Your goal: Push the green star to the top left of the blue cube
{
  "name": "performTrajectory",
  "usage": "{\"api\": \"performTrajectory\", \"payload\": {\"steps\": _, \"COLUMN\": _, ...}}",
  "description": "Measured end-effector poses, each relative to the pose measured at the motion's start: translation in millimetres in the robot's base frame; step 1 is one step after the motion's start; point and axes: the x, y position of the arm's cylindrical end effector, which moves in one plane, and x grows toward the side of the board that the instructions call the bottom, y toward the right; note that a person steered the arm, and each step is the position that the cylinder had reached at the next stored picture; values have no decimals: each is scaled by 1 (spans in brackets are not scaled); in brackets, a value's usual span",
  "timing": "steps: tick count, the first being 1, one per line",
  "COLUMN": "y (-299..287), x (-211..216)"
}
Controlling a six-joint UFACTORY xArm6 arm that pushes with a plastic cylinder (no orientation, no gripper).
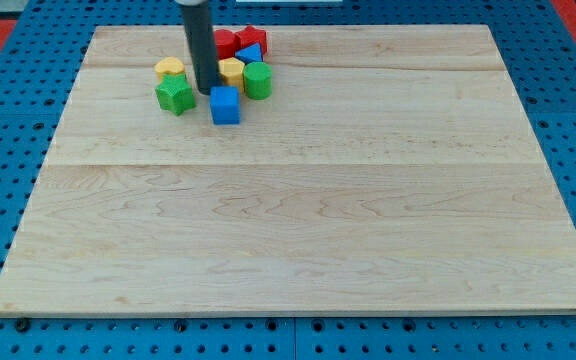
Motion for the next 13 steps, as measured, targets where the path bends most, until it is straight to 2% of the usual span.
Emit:
{"api": "performTrajectory", "payload": {"steps": 1, "y": 12, "x": 45}}
{"api": "performTrajectory", "payload": {"steps": 2, "y": 24, "x": 51}}
{"api": "performTrajectory", "payload": {"steps": 3, "y": -54, "x": 86}}
{"api": "performTrajectory", "payload": {"steps": 4, "y": -149, "x": 46}}
{"api": "performTrajectory", "payload": {"steps": 5, "y": -149, "x": -24}}
{"api": "performTrajectory", "payload": {"steps": 6, "y": -130, "x": -58}}
{"api": "performTrajectory", "payload": {"steps": 7, "y": -65, "x": -36}}
{"api": "performTrajectory", "payload": {"steps": 8, "y": -42, "x": 23}}
{"api": "performTrajectory", "payload": {"steps": 9, "y": -18, "x": 43}}
{"api": "performTrajectory", "payload": {"steps": 10, "y": -69, "x": 39}}
{"api": "performTrajectory", "payload": {"steps": 11, "y": -74, "x": 80}}
{"api": "performTrajectory", "payload": {"steps": 12, "y": -43, "x": 98}}
{"api": "performTrajectory", "payload": {"steps": 13, "y": -33, "x": 91}}
